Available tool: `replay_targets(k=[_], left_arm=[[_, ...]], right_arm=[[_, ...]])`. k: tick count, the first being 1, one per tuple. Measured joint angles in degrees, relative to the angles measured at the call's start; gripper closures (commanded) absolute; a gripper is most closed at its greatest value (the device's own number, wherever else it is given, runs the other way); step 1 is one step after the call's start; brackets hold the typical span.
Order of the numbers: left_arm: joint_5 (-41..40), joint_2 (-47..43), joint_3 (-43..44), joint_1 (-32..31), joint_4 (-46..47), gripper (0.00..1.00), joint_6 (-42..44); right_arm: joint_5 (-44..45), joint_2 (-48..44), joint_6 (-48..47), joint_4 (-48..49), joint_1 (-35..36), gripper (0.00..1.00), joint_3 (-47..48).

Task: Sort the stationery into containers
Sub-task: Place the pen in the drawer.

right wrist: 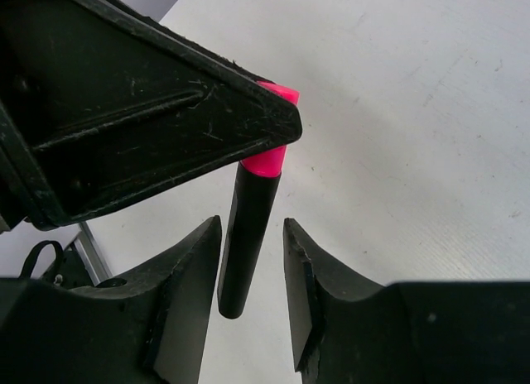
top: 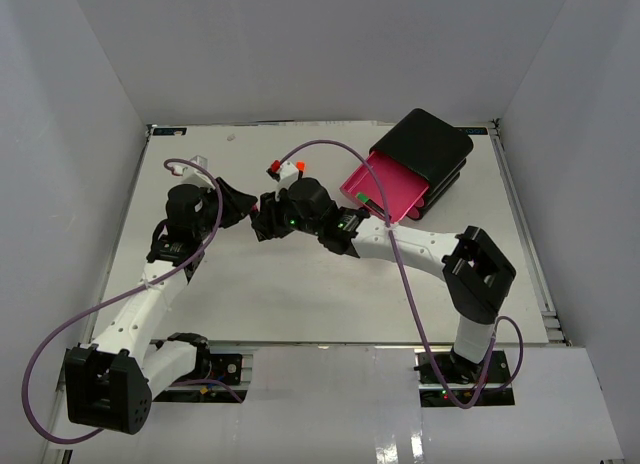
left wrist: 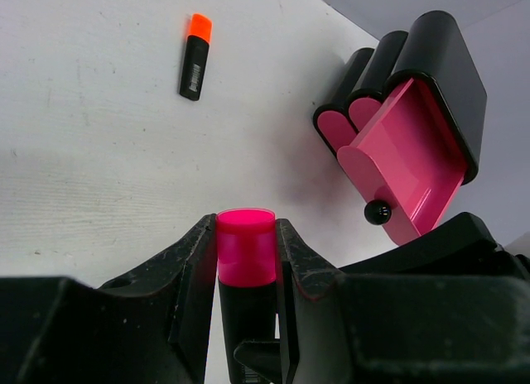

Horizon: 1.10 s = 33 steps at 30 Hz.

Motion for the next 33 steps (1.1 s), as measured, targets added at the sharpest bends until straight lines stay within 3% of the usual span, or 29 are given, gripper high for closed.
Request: replay_targets(k=[3,9,12,13,15,22,25,33], left_arm=[[0.3,-0.1,-0.2,0.0,0.6,0.76,-0.1],[1.0,-0.3,-0.7,0.2,1.4,0.68,-0.3],[1.1,-0.3,-0.7,0.2,1.7,0.38,-0.3],[1.4,-0.3,-0.7,0.2,1.7,0.18,-0.5],[1.7,-0.3,-0.8,0.2,1.7,0.02,-0.2],[2.0,-0.3,-0.9,0.3,1.7,0.02,-0.4],[2.0,-0.3,-0.9,0.6,1.6,0.02,-0.4],[1.7,1.8,-0.9,1.1,0.3,0.02,0.5]], right_arm=[[0.0,0.3,0.0,0.0,0.0,0.61,0.0],[0.6,0.5,-0.1,-0.2,-0.1,0.92,-0.1],[0.9,0.3,-0.6,-0.1,-0.3,0.92,-0.2],[1.4,0.3,-1.1,-0.1,-0.3,0.92,-0.3],[2.1,-0.3,-1.9,0.1,-0.3,0.92,-1.6],[8.2,-5.0,-7.5,-4.0,-3.0,0.92,-6.9],[16.8,-10.2,-15.7,-10.2,-6.4,0.92,-8.1],[23.2,-19.1,-31.0,-16.7,-16.5,0.88,-9.5]])
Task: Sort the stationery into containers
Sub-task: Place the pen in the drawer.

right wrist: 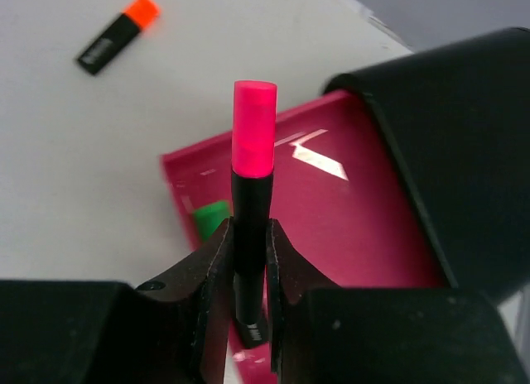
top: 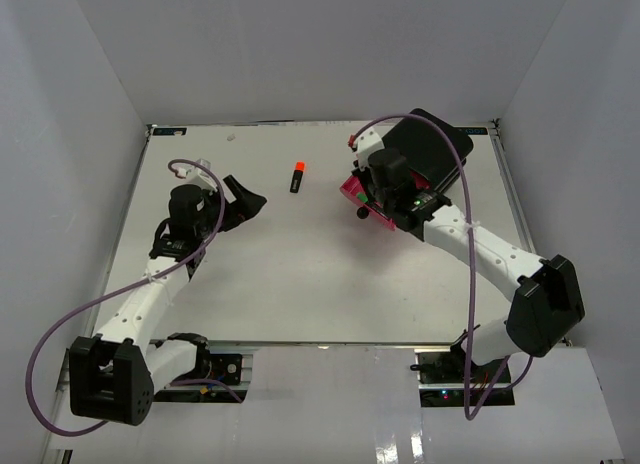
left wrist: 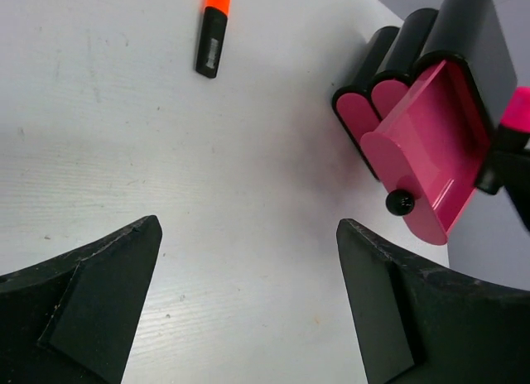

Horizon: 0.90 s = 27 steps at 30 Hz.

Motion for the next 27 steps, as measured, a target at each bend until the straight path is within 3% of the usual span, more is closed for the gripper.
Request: replay_targets(k=[6,15,27], left_arm=[[0.8,4.5,0.6,0.0,-2.2,0.02,1.4],[2.1,9.7,1.6,0.0,-4.3,0.02,2.8],[3.0,16.6,5.1,-1.1,-6.8,0.02,5.3]], right_arm=[[-1.6,-0.5,-6.4,-3.0,-8.3,0.85,0.0],[-9.1,2.9,-9.1,-5.0,-12.8,0.74,0.0],[-11.1,2.3,-8.5,-6.1,-14.5,0.26,0.0]])
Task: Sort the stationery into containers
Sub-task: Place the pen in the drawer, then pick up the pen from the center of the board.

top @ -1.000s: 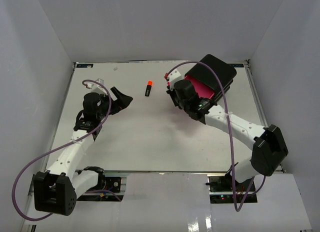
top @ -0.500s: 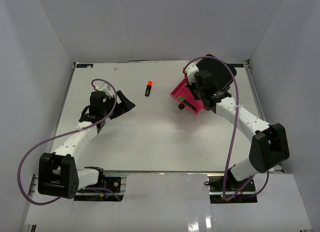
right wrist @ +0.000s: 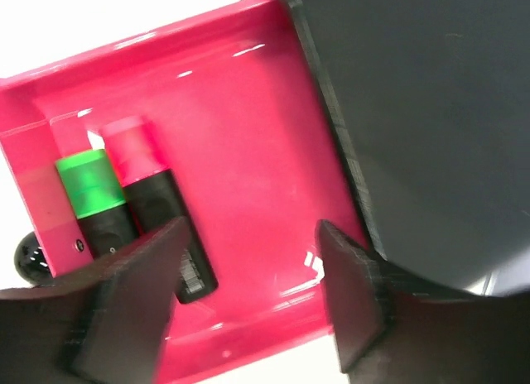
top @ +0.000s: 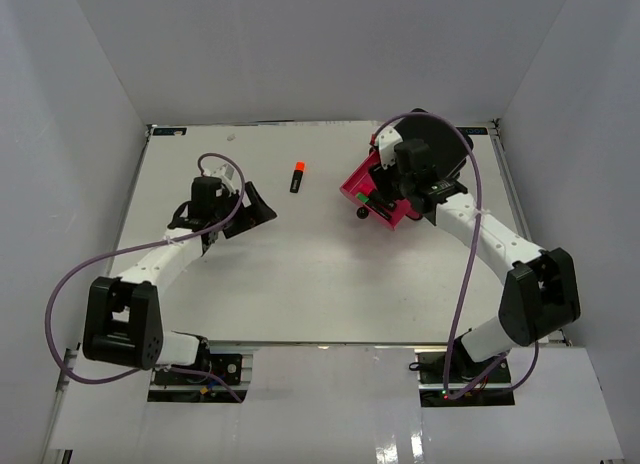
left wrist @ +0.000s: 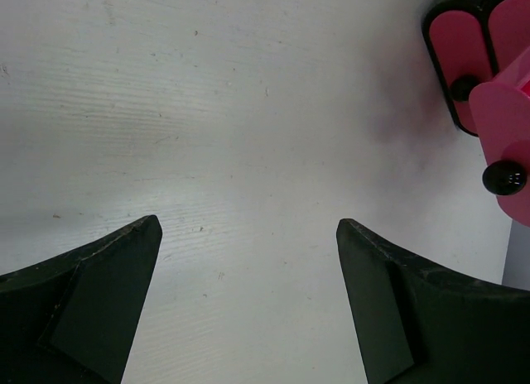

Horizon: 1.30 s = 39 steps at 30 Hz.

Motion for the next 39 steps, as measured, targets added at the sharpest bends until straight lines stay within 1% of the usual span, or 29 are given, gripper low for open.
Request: replay_targets(k=[2,4,5,6,8,9,14,17,20,24,30,33,39], left_arm=[[-1.0,1.5,1.8,-0.9,-1.0,0.02,0.5],[-3.1,3.3,4.6,-2.1,-2.4,0.02,1.4],[-4.1,4.3,6.2,-2.7,-3.0,0.02,1.8],[-5.3,5.7,8.4,-3.3,-3.6,0.02,2.4],[-7.8,8.9,13.1,-4.7,-4.6,0.02,3.8],[-9.2,10.6,15.4,-5.3,-4.8,0.02,4.5],[-16.7,19.8,26.4,-8.0,-6.0,0.02,7.7],[-20.0,26.2,33.0,-9.2,-6.2,0.02,9.6],[-22.1,32.9,39.7,-10.4,-6.3,0.02,11.3],[-24.3,42.2,48.4,-12.1,-6.4,0.04,13.6],[-27.5,51.7,57.1,-13.4,-6.8,0.09,15.9],[-29.2,54.9,59.3,-13.8,-5.7,0.13,17.6],[-31.0,58.2,60.4,-14.0,-4.2,0.21,19.2]], right_arm=[[0.7,-1.9,1.0,0.0,-0.1,0.22,-0.2],[0.8,-5.7,2.4,0.1,-0.2,0.15,-1.5],[0.8,-8.3,3.4,0.2,-0.2,0.13,-2.5],[0.7,-11.3,4.1,0.9,-0.2,0.05,-4.0],[0.2,-17.3,5.8,2.3,-0.2,0.00,-7.2],[0.0,-20.7,6.7,3.8,-0.2,0.09,-9.4],[-2.4,-33.7,11.2,10.1,-0.2,0.10,-20.7],[-3.8,-38.0,13.8,14.1,-0.2,0.10,-26.1],[-4.6,-39.8,15.3,17.0,-0.2,0.10,-28.9],[-5.3,-39.8,16.5,18.7,-0.2,0.10,-29.8],[-7.8,-37.4,17.2,20.6,-0.2,0.10,-29.9],[-8.8,-35.7,17.3,20.7,-0.2,0.10,-29.9],[-9.4,-34.9,17.4,20.7,-0.2,0.09,-29.9]])
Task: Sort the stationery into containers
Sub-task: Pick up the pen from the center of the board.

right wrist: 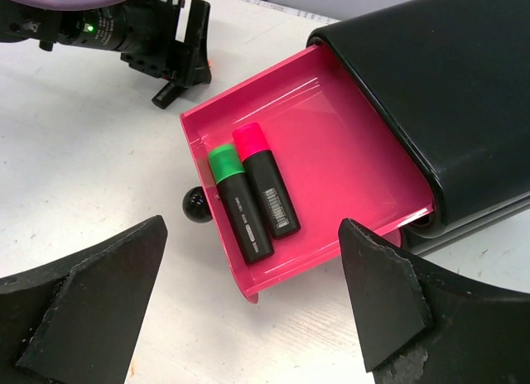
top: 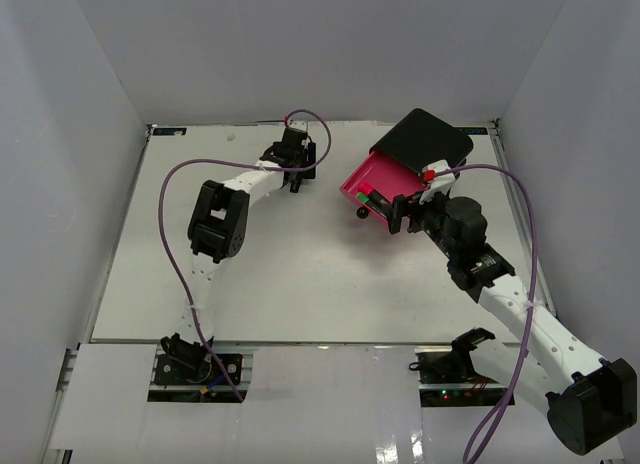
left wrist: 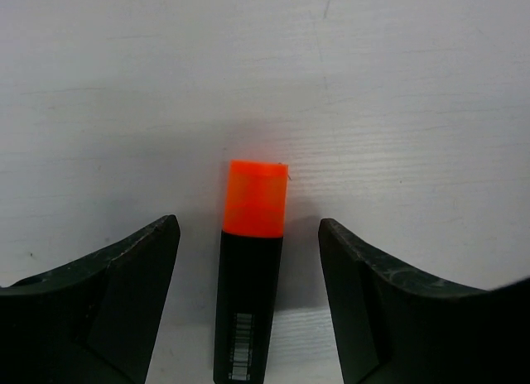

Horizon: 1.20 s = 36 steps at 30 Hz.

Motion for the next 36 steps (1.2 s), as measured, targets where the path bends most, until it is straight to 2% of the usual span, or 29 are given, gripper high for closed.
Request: replay_targets(k=[8,18,23,31,36], left_arm=[[-1.4,2.4,2.5,0.0,1.3,0.32,0.4],[-1.9,3.8,4.0,0.1,1.8,0.56,0.8],[-2.2,2.7,1.4,0.1,3.8,0.63,0.2],[1.9,-8.4,-11.6,-0.2,2.5,0.72,-4.9],[5.3,-19.2,-17.0,-1.1,1.9,0.76,-10.0]], right_arm=[[0.0,0.1,0.0,0.0,0.0,0.09,0.0],[-0.2,0.5,-0.1,-0.2,0.0,0.08,0.0],[-3.7,0.8,-0.1,-2.6,0.0,0.08,1.1],[-10.6,1.4,4.1,-4.0,0.9,0.05,2.3],[-10.5,4.2,8.7,-3.7,6.2,0.04,2.3]])
